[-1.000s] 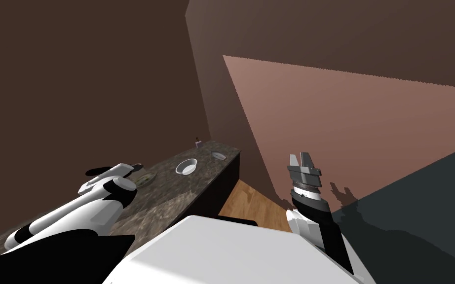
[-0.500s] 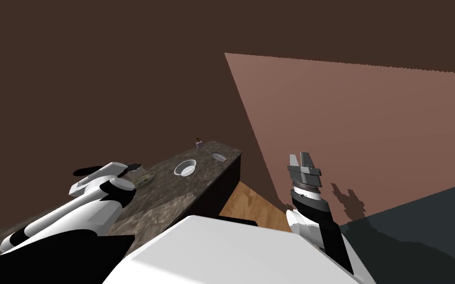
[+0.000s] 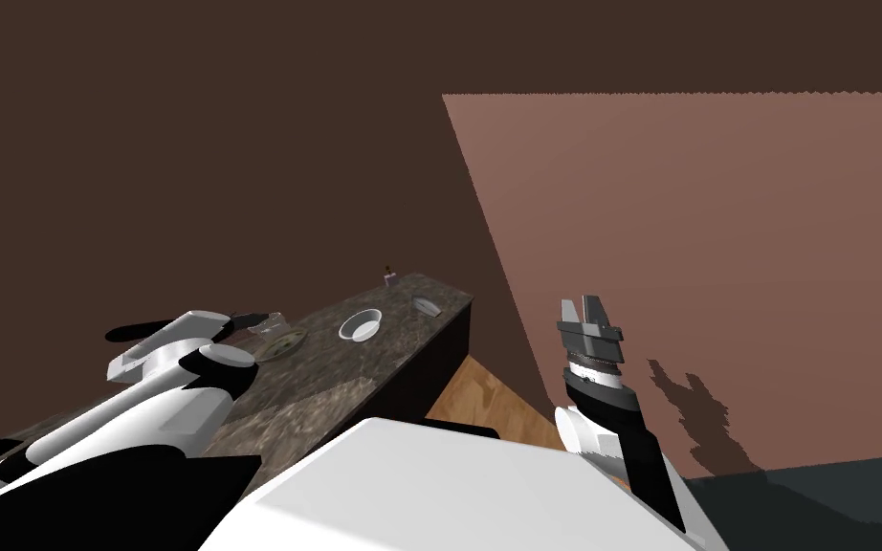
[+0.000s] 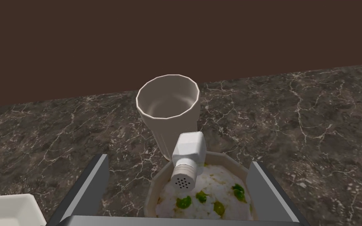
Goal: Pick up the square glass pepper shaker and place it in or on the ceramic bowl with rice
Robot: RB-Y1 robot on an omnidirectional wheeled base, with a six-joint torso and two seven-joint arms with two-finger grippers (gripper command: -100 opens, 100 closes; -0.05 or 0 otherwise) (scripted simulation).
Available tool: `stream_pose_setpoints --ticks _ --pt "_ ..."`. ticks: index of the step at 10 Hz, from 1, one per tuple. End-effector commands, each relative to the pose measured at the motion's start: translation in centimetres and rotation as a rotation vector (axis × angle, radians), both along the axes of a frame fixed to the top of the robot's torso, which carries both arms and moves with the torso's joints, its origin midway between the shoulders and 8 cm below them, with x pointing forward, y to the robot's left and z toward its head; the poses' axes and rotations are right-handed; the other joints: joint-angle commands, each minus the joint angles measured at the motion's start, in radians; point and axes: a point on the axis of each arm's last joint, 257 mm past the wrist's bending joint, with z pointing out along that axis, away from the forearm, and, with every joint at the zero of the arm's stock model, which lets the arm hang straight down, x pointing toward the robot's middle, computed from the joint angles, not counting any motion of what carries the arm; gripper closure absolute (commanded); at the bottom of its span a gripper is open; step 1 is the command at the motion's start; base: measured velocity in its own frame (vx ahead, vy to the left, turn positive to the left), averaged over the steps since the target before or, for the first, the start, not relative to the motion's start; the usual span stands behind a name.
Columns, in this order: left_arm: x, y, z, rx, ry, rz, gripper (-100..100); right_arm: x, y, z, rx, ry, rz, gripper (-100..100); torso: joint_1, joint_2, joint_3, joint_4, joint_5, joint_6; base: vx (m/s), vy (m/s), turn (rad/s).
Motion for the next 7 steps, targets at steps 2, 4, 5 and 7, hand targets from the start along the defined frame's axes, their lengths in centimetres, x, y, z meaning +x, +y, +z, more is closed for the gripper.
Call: stream_pose_setpoints --ticks 2,4,5,7 --pt "-0.1 0.1 1.7 0.007 -0.010 -0.036 -100 0.0 0.0 0.0 0.000 0.000 0.000 0 -0.001 -0.001 0.000 0.000 0.000 0.000 0.073 -0.072 0.146" --pt "-0.1 0.1 2.6 0.022 -0.002 -0.061 -100 0.0 0.0 0.0 0.000 0.000 0.000 0 0.001 0.001 0.001 0.000 0.000 0.000 0.032 -0.034 0.087" --pt "-0.1 0.1 2.6 0.022 -0.002 -0.061 -100 0.0 0.0 0.0 0.000 0.000 0.000 0 0.002 0.002 0.001 0.000 0.000 0.000 0.054 -0.053 0.083" --pt "-0.2 0.1 2.6 0.021 -0.002 -0.060 -100 0.0 0.0 0.0 0.000 0.000 0.000 0 0.002 0.001 0.000 0.000 0.000 0.001 0.026 -0.021 -0.023"
